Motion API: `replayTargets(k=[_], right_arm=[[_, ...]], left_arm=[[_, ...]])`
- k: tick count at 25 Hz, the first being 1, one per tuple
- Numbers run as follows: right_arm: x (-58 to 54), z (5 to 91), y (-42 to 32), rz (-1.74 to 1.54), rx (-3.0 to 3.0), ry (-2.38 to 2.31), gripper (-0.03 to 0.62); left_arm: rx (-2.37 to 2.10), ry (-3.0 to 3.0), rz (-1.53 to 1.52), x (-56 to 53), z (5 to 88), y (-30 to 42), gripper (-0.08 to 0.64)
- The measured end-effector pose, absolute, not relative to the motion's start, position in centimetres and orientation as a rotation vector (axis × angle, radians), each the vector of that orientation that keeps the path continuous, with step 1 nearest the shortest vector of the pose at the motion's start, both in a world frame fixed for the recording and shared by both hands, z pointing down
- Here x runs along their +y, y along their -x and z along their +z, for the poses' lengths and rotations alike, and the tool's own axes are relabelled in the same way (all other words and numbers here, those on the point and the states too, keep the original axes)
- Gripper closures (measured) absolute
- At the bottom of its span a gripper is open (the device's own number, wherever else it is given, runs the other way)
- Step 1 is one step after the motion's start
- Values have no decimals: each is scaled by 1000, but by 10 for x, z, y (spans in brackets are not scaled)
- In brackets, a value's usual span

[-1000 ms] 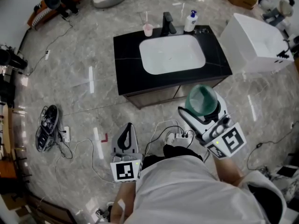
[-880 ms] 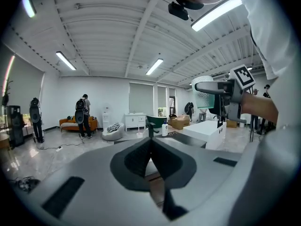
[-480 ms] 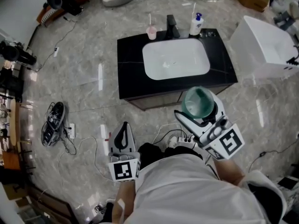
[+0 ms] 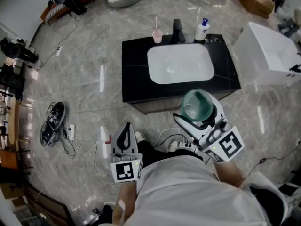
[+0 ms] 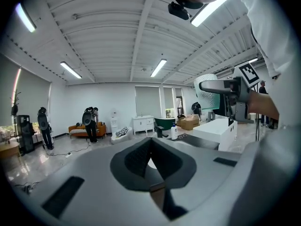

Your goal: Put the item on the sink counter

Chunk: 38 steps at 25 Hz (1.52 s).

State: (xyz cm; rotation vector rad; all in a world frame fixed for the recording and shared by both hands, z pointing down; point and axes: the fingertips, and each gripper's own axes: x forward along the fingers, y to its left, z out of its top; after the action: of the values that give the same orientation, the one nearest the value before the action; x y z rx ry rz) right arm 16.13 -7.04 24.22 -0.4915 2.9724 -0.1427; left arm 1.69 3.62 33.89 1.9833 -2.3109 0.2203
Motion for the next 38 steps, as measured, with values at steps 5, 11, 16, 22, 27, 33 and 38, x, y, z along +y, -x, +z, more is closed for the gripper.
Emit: replayTargets(k=[5, 11, 16, 22, 27, 33, 38], right_arm=[[-83, 242, -149, -87, 2956, 575, 229], [-95, 237, -111, -52, 2967, 655, 229], [-114, 234, -78, -33, 2965, 685, 229], [-145, 249, -26, 1, 2994, 660, 229], [-165, 267, 13, -19, 3009, 646, 229], [-190, 288, 42, -40, 3006, 688, 229], [-212, 313, 61, -18, 3039, 742, 229]], left_arm=[[-2268, -2058, 179, 14, 346, 3, 557], [-2250, -2081, 168, 4, 344, 51, 557], [-2219, -2072, 161, -3, 348, 80, 557], [-2206, -2026, 185, -1, 360, 112, 557], [-2191, -1978, 217, 3, 374, 135, 557], [-2173, -1986, 213, -5, 379, 152, 557], [-2148, -1996, 210, -16, 384, 161, 557]])
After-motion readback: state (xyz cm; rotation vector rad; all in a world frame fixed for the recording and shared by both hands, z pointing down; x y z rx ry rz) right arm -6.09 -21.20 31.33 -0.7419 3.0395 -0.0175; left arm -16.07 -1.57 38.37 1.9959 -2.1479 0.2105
